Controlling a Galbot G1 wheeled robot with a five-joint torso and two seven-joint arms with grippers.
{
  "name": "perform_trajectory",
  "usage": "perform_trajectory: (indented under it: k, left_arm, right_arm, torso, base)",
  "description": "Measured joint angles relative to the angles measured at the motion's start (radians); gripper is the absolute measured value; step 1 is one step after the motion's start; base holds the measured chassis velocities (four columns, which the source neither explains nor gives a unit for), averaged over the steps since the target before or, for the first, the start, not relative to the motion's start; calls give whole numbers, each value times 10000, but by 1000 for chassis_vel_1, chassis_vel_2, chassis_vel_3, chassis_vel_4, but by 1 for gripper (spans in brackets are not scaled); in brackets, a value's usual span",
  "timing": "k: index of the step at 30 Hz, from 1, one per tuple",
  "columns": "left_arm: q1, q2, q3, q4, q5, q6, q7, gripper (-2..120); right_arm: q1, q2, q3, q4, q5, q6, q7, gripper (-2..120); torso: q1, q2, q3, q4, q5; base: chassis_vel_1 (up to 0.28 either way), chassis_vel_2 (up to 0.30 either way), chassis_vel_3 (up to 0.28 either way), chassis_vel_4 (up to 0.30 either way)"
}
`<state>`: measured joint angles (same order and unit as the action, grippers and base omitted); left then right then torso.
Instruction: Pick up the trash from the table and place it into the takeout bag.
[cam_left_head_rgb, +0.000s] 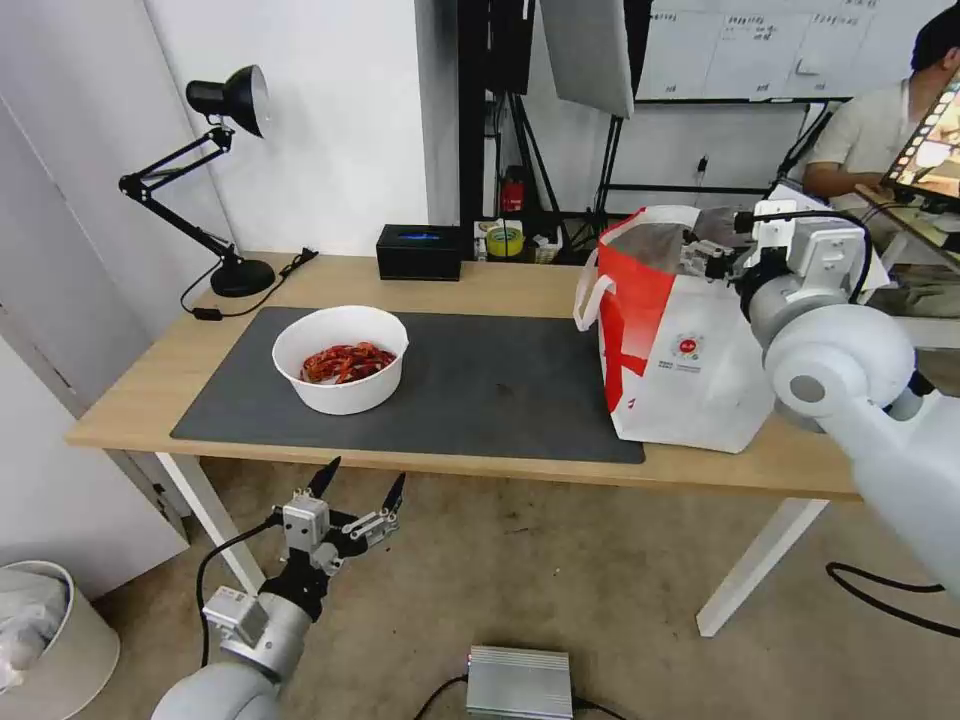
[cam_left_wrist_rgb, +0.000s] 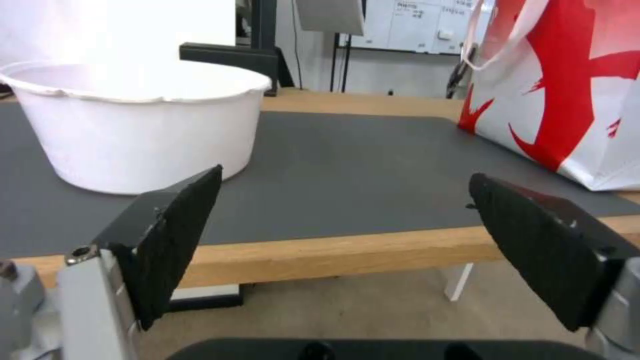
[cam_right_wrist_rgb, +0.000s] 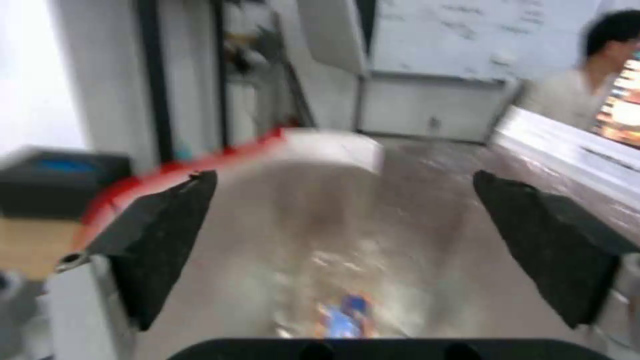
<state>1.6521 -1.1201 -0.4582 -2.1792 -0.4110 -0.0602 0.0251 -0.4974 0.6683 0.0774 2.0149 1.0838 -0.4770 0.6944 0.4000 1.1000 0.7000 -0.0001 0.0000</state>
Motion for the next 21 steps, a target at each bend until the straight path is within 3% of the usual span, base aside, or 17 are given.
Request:
perform_trajectory:
  k: [1,2,5,6,9,10,13,18,19,21]
  left_arm:
    - [7,-6,-17,-8,0,0,0,100]
    - [7,-6,-17,-8,0,0,0,100]
    - [9,-18,-63,-9,1,-9,-1,100]
    - [9,-18,-63,-9,1,-9,-1,100]
    - [1,-21,-76,-6,-17,-195,10,100]
    - [1,-21,-76,-6,-17,-195,10,100]
    - [5,-42,-81,13,-41,-274,18,100]
    - [20,-48,-93,17,-47,-294,23,100]
    - [29,-49,-120,23,-55,-318,27,100]
    - [28,-49,-134,62,-81,-395,31,100]
  right_arm:
    - [-69,3,-11,17,2,607,-499,100]
    - [-69,3,-11,17,2,607,-499,100]
    - [-463,52,-26,152,-81,2097,-2226,100]
    - [-463,52,-26,152,-81,2097,-2226,100]
    - [-1254,72,-10,247,-79,3167,-4538,100]
    - [-1254,72,-10,247,-79,3167,-4538,100]
    - [-1973,85,172,130,25,3558,-6290,100]
    - [-2352,68,330,-3,110,3663,-7215,100]
    - [-2709,12,507,-113,189,3685,-8046,100]
    - [-2963,-39,615,-146,173,3679,-8448,100]
  torso:
    - [0,0,0,1,0]
    - [0,0,0,1,0]
    - [0,0,0,1,-1]
    - [0,0,0,1,-1]
    - [0,0,0,2,0]
    - [0,0,0,2,0]
    - [0,0,0,1,-1]
    - [0,0,0,1,1]
    - [0,0,0,0,0]
    - [0,0,0,0,1]
  base:
    - [0,0,0,0]
    - [0,0,0,0]
    - [0,0,0,0]
    - [0,0,0,0]
    - [0,0,0,0]
    - [0,0,0,0]
    - [0,0,0,0]
    - [0,0,0,0]
    - [0,0,0,0]
    - [0,0,0,0]
